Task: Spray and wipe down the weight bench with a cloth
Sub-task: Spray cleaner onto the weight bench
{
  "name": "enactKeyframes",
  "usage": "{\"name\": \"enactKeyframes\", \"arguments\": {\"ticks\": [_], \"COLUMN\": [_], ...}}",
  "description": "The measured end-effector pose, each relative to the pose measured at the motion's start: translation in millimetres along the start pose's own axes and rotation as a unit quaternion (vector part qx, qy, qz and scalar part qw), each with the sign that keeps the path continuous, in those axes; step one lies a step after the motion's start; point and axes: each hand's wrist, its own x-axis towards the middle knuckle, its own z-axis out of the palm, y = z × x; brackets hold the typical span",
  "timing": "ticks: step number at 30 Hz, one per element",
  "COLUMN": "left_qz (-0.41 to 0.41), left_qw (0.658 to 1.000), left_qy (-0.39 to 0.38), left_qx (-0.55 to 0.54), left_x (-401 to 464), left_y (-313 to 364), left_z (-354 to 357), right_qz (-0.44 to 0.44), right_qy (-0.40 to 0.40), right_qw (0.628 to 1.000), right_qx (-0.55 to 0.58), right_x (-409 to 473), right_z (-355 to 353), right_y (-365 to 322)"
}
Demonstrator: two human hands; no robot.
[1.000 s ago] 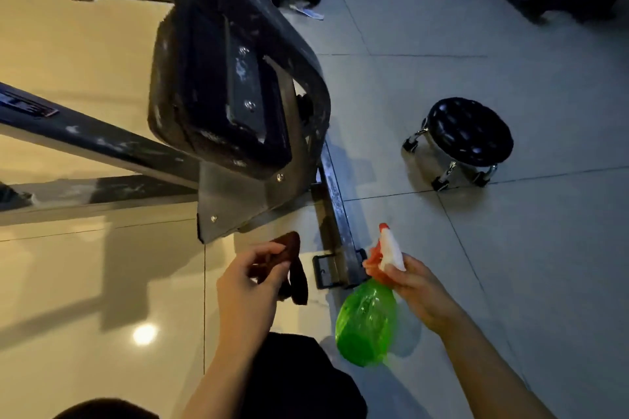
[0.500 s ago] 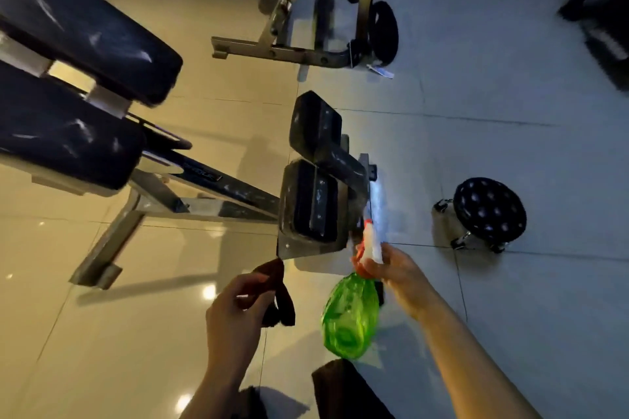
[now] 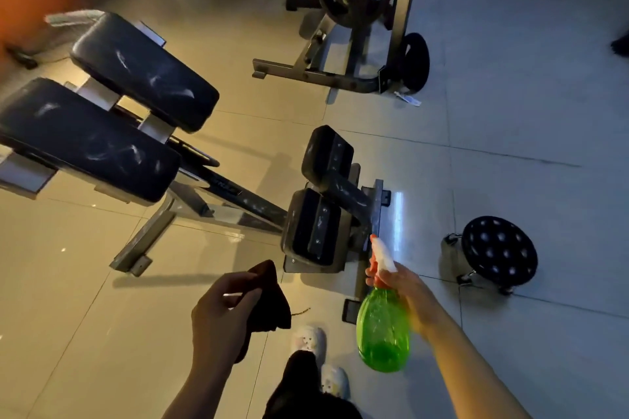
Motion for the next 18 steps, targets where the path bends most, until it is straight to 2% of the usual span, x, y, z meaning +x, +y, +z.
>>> {"name": "enactKeyframes", "arguments": {"ticks": [4, 7, 12, 18], "left_qz": [-0.031, -0.042, 0.009, 0.051], "left_qw": [0.999, 0.999, 0.998, 0.998], "left_qy": [0.001, -0.009, -0.059, -0.035], "left_qx": [-0.016, -0.021, -0.002, 0.032], "left_x": [15.7, 33.5, 69.0, 91.6], "left_y": [1.9, 12.2, 49.0, 97.2], "left_z": [19.4, 46.9, 110.2, 192.3], "right_qz": [-0.012, -0.015, -0.066, -0.139], "right_qy": [-0.005, 0.022, 0.072, 0.141], "right_qw": [1.000, 1.000, 0.995, 0.978], "right_qx": [-0.019, -0.010, -0.019, -0.061], "right_x": [9.5, 15.4, 31.2, 54.7], "right_z": [-19.1, -39.7, -82.8, -149.1], "right_y": [-29.3, -48.0, -72.6, -104.0]}}
